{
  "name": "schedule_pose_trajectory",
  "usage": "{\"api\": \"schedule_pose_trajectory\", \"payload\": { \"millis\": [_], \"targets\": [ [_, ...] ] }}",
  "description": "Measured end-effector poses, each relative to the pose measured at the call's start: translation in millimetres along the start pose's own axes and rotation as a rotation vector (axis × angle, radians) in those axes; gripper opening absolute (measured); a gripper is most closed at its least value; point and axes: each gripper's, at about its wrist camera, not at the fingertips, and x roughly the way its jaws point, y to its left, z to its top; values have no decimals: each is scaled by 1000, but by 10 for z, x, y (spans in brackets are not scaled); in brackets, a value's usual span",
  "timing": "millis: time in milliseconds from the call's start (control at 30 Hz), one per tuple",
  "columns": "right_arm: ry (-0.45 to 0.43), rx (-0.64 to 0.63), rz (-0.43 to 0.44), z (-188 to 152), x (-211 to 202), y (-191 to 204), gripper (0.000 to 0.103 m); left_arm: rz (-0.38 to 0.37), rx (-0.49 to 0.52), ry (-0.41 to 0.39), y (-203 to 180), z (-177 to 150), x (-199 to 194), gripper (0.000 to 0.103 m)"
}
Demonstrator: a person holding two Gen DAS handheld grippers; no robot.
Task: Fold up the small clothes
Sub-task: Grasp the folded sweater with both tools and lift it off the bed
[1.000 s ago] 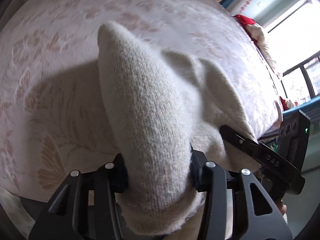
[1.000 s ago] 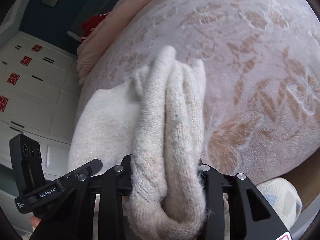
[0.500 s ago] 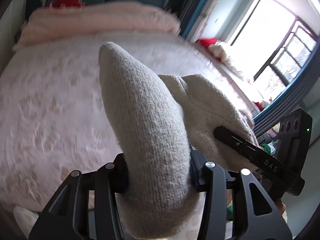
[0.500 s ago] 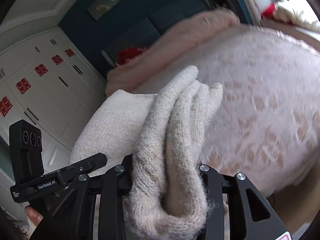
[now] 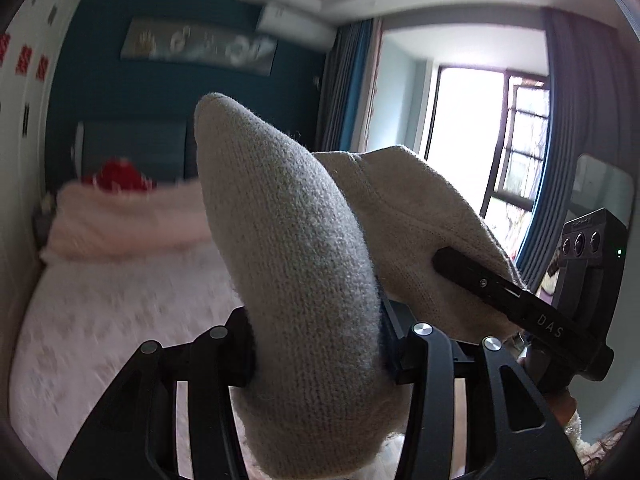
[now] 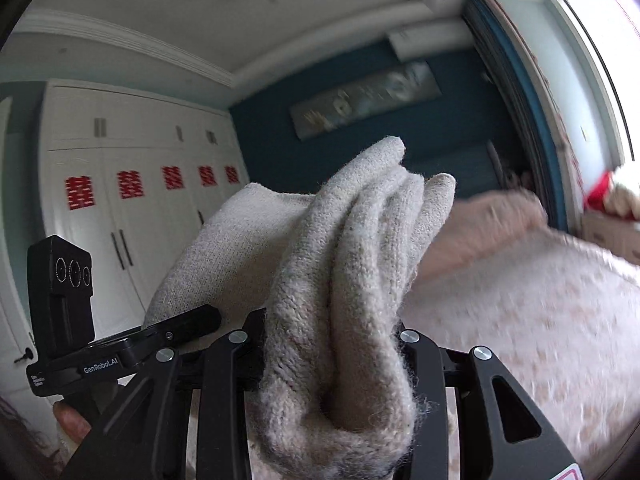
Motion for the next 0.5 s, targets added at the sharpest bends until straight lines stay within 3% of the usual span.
{"api": "schedule_pose_trajectory", "payload": {
  "millis": [167,500],
  "targets": [
    [-70,-60,75,261,44,475,35,31,79,-123,162,234,-431,46],
    [-69,-119,186,367,505,1192,36,71,47,-186,874,406,-907,47]
  ]
}}
